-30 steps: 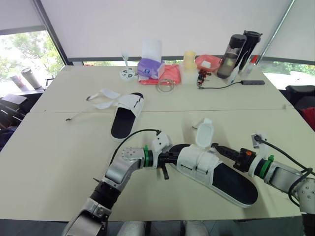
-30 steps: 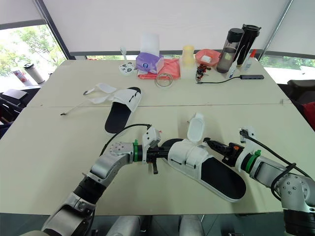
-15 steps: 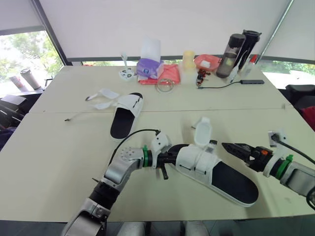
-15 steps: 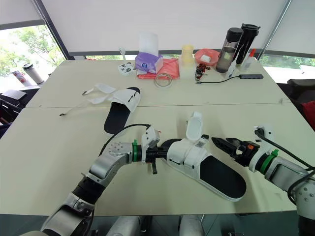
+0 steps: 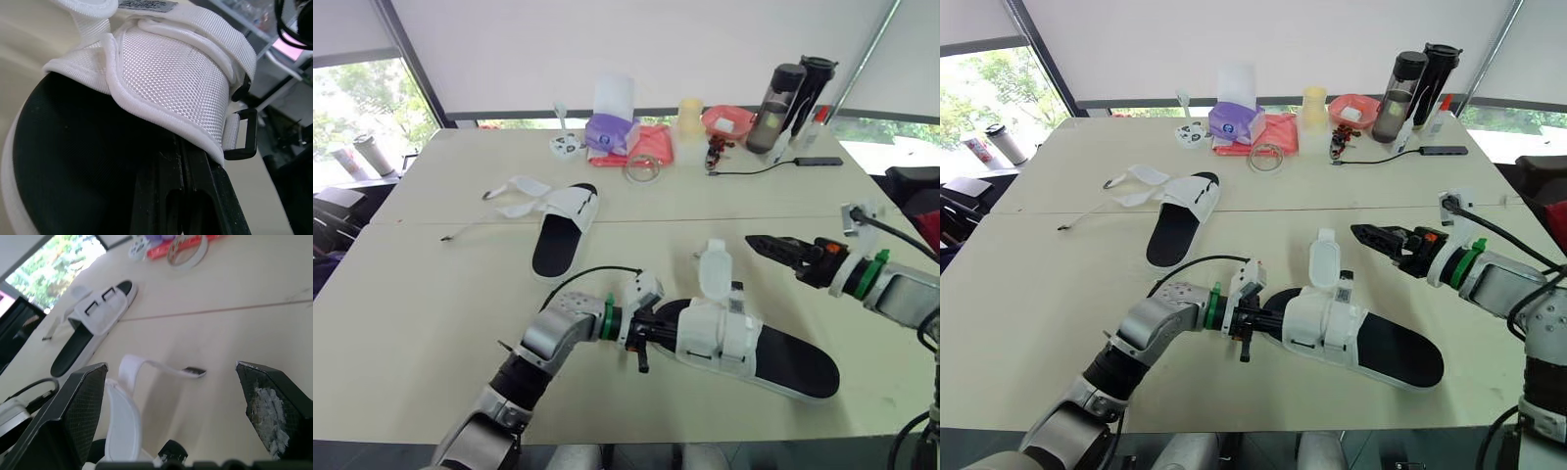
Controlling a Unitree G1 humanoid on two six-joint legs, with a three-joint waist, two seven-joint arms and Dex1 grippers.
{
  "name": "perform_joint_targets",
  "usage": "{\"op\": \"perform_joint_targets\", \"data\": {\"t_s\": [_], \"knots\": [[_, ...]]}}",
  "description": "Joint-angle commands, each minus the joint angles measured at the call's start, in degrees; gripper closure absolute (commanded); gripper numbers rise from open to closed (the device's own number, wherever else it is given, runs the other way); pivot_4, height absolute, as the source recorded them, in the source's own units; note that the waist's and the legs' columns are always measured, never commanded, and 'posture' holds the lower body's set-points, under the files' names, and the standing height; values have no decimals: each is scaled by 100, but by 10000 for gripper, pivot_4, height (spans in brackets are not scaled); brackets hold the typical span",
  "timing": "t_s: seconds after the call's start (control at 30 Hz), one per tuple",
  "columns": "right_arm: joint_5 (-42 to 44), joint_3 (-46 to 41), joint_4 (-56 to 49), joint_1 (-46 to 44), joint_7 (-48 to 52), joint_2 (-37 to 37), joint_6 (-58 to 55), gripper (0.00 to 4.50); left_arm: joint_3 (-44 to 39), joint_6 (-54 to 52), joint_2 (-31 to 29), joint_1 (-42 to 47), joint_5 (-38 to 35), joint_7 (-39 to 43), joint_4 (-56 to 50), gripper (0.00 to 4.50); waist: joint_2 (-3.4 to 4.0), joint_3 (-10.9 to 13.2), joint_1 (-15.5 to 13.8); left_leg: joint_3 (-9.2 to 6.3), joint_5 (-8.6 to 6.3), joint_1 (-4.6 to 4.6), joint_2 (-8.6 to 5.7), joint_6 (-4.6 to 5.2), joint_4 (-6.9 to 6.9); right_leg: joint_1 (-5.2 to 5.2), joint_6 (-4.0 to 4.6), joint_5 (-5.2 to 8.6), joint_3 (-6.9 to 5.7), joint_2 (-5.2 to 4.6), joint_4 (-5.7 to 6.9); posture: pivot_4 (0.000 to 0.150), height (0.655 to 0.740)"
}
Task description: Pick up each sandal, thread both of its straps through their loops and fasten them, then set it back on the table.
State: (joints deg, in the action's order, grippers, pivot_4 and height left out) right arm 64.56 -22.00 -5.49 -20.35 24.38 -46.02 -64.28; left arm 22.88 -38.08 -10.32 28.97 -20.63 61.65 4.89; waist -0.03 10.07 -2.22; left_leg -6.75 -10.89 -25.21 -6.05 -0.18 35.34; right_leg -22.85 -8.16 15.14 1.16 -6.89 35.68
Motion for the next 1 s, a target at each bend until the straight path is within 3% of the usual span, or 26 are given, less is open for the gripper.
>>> {"op": "perform_joint_targets", "data": {"t_s": [0.03, 0.4, 0.7, 0.8, 1.0], "knots": [[-89, 332, 386, -549, 414, -197, -363, 399, -12, 221, 355, 190, 29, -197, 284, 45000, 0, 0, 11, 2, 0, -1, -1, 0, 0, -3, -3, -2, 1, -1, 0, 1500, 7400], [-707, 1117, 2465, -2499, 1144, -71, -1466, 399, 37, 742, 653, 111, 333, -432, 652, 45000, 0, 0, 10, 3, 1, -9, -3, 0, 4, -11, -10, -6, 2, -1, 2, 1500, 7400], [-1164, 1253, 3192, -2933, 1612, 158, -1925, 399, -57, 827, 592, -27, 350, -589, 572, 45000, 1, 0, 20, 4, 1, -11, -4, -2, 4, -24, -13, -8, 5, -1, 20, 1500, 7400], [-1279, 1157, 3402, -2997, 1607, 324, -2059, 8287, -74, 842, 601, -49, 350, -643, 560, 45000, 1, 0, 20, 4, 4, -9, -4, -6, 4, -27, -13, -9, 6, -1, 32, 1500, 7400], [-1461, 771, 3953, -3288, 1444, 622, -1977, 39151, -75, 885, 596, -50, 349, -668, 587, 45000, 2, -1, 28, 5, 6, -9, -5, -9, 10, -31, -13, -9, 8, -1, 41, 1500, 7400]]}}
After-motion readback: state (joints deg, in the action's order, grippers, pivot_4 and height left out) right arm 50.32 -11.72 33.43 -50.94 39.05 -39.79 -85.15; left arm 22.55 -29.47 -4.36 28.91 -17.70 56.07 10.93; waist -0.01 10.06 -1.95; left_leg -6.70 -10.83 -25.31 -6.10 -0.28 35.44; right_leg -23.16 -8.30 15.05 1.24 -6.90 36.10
